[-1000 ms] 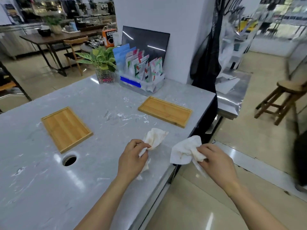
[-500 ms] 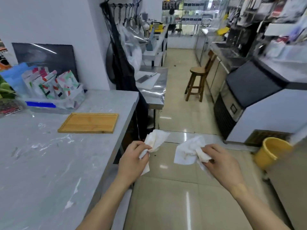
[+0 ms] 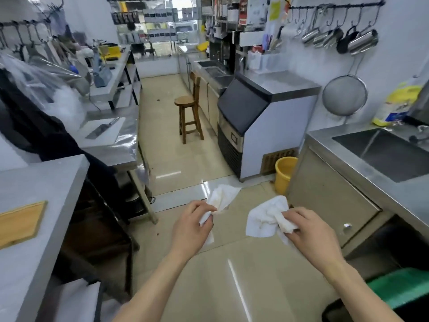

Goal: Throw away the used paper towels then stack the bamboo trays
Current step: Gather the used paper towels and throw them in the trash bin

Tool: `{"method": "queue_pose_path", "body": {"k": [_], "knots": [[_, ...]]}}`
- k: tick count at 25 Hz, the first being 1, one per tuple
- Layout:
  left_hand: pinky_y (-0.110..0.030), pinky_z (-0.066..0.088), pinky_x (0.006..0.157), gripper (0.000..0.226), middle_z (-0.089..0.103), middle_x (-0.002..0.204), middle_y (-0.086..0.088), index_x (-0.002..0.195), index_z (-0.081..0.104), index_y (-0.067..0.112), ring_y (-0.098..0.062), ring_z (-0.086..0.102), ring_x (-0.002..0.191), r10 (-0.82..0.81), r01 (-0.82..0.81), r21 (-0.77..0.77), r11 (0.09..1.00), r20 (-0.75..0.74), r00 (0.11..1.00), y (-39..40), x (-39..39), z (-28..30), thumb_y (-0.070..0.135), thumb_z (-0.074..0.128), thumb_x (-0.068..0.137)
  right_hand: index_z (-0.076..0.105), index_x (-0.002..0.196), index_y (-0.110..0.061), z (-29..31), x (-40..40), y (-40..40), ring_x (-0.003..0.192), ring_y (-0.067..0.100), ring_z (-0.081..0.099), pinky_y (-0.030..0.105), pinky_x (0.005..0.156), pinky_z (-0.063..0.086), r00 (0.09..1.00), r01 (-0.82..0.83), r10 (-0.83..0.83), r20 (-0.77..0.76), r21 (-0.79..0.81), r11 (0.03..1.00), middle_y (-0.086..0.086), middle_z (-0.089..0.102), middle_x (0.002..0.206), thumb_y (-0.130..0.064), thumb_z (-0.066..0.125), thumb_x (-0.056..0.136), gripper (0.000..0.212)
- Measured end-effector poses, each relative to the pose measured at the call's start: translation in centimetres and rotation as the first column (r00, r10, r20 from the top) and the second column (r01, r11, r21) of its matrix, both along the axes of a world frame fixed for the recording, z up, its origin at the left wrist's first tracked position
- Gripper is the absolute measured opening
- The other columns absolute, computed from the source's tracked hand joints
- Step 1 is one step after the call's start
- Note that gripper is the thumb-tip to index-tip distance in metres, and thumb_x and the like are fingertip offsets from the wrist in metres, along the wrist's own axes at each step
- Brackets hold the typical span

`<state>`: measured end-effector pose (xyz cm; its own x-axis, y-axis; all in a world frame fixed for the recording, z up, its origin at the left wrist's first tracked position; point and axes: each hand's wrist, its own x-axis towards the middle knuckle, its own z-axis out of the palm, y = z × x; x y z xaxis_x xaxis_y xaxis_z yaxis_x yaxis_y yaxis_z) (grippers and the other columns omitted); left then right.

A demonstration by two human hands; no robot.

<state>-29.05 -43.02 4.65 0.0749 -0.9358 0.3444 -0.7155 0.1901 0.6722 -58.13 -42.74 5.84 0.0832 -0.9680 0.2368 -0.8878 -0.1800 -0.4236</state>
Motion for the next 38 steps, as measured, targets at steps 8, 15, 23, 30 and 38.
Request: {"method": "queue_pose_path", "body": {"k": [8,15,23,30,38], "knots": [[-0.025,0.046,0.073,0.029,0.057,0.111,0.024,0.107,0.061,0.041,0.001,0.053,0.101,-0.292,0.288,0.095,0.953,0.029,0.956,-3.2,-15.4,-2.5,0.021,0.061,0.086,0.059,0.099,-0.043,-2.1,-14.1,5.9,0.090,0.006,0.053,0.030,0.057,0.046,0.958,0.286,-0.286,-0.002,0.044,0.957,-0.023,0.060,0.100,-0.033,0.070,0.077,0.027],[-0.021,0.043,0.075,0.034,0.053,0.111,0.026,0.117,0.053,0.041,0.002,0.052,0.101,-0.532,0.517,0.196,0.833,0.027,0.847,-4.5,-24.1,-3.7,0.027,0.057,0.086,0.056,0.109,-0.045,-4.1,-20.5,10.4,0.092,0.008,0.055,0.033,0.064,0.052,0.869,0.495,-0.491,-0.061,0.102,0.863,-0.023,0.060,0.105,-0.034,0.068,0.078,0.035],[-0.028,0.049,0.075,0.033,0.059,0.113,0.016,0.119,0.059,0.033,-0.006,0.056,0.097,-0.745,0.708,0.258,0.657,0.080,0.663,-6.9,-32.8,-5.7,0.028,0.059,0.086,0.053,0.116,-0.047,-5.6,-23.5,13.9,0.093,0.008,0.054,0.027,0.061,0.048,0.721,0.690,-0.686,-0.093,0.173,0.702,-0.024,0.060,0.107,-0.031,0.067,0.079,0.042],[-0.022,0.036,0.066,0.034,0.059,0.111,0.015,0.117,0.059,0.035,-0.006,0.054,0.094,-0.878,0.823,0.308,0.477,0.114,0.465,-8.9,-39.4,-7.4,0.027,0.059,0.084,0.052,0.124,-0.041,-7.1,-24.6,15.0,0.094,0.011,0.054,0.027,0.060,0.045,0.538,0.833,-0.835,-0.116,0.227,0.505,-0.019,0.060,0.110,-0.027,0.064,0.080,0.047],[-0.024,0.041,0.067,0.034,0.057,0.115,0.014,0.118,0.057,0.033,-0.007,0.053,0.100,-0.963,0.895,0.358,0.267,0.143,0.231,-9.3,-45.2,-10.5,0.026,0.057,0.085,0.049,0.128,-0.039,-10.1,-24.9,16.4,0.100,0.012,0.055,0.027,0.061,0.043,0.378,0.895,-0.912,-0.159,0.314,0.317,-0.016,0.059,0.114,-0.026,0.059,0.081,0.050]]}}
